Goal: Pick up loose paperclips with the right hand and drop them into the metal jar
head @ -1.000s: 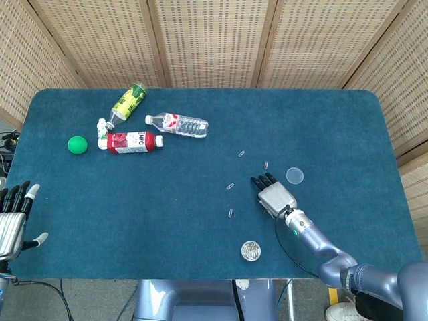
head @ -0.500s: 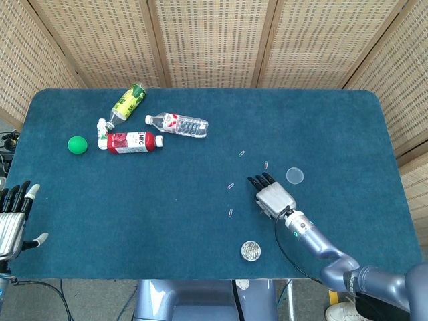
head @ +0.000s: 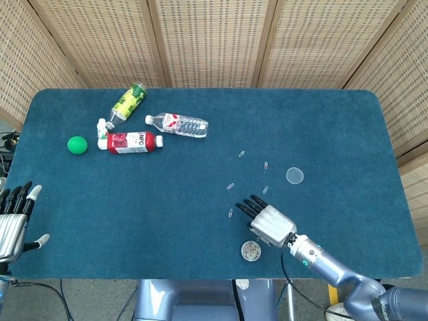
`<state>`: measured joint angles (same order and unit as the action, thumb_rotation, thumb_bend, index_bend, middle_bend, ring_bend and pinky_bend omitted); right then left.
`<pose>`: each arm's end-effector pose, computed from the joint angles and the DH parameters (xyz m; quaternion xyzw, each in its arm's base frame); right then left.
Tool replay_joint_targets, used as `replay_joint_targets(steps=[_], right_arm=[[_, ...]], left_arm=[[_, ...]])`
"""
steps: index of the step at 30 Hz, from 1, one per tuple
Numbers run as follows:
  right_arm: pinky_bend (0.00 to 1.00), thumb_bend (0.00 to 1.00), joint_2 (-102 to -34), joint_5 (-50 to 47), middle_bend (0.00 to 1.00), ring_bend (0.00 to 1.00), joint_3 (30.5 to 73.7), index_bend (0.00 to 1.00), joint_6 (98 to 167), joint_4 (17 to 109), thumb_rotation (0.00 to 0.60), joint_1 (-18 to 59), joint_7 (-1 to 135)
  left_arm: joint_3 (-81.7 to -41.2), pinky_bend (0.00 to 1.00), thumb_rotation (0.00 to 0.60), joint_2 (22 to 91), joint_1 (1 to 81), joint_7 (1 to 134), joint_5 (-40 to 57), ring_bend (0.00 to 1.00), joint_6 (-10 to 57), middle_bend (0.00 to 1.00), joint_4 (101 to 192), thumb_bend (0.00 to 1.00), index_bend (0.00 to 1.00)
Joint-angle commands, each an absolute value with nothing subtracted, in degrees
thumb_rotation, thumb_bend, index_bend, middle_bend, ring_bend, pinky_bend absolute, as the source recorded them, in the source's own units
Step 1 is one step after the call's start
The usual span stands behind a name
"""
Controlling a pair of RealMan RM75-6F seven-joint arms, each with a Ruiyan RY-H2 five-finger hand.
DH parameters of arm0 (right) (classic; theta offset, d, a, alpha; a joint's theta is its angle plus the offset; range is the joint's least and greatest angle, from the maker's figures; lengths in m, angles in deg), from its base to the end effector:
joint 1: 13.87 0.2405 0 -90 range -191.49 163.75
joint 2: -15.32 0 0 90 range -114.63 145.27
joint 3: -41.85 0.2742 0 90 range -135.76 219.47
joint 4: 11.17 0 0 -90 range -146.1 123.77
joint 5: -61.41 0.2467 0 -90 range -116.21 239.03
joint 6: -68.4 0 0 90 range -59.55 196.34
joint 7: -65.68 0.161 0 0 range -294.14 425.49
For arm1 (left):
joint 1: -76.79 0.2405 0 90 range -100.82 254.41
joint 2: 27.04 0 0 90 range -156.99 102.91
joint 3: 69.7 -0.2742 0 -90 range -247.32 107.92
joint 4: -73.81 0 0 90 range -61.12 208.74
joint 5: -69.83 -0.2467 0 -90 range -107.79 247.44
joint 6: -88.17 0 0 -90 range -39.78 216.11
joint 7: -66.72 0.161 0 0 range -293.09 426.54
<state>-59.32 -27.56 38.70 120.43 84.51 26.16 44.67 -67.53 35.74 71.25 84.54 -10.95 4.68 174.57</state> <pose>-0.1807 -0.2925 -0.0335 0.8839 -0.2029 0.2888 0.3068 -0.3229 0.1999 0.1246 -0.6205 -0.3609 -0.3059 0.6254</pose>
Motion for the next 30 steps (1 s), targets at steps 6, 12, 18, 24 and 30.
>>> replay_joint_targets(steps=[6,12,18,24,30], right_arm=[[0.03,0.45,-59.7,-29.6,0.04,0.00,36.8,0.67,120.0,87.0,0.600,25.4,43.5],[0.03,0.45,-61.9,-28.9,0.04,0.00,37.3,0.67,118.9,86.4,0.600,25.6,41.9],[0.03,0.45,-64.1,-27.3,0.04,0.00,37.5,0.67,117.5,85.1,0.600,25.6,39.5],[0.03,0.44,-64.4,-25.4,0.04,0.00,37.9,0.61,116.5,84.7,0.600,25.6,38.6],[0.03,0.28,-63.7,-24.7,0.04,0.00,38.2,0.45,116.5,85.5,0.600,25.7,38.1]], left_arm=[[-67.6,0.00,0.600,35.8,71.2,84.7,-11.0,0.00,4.7,0.00,174.6,0.00,0.00],[-67.5,0.00,0.600,35.9,71.2,84.6,-10.8,0.00,4.9,0.00,174.4,0.00,0.00],[-67.5,0.00,0.600,35.7,71.1,84.4,-10.8,0.00,5.0,0.00,174.4,0.00,0.00],[-67.5,0.00,0.600,35.7,71.1,84.2,-10.8,0.00,5.0,0.00,174.3,0.00,0.00],[-67.5,0.00,0.600,35.7,71.1,84.2,-10.8,0.00,5.1,0.00,174.4,0.00,0.00]])
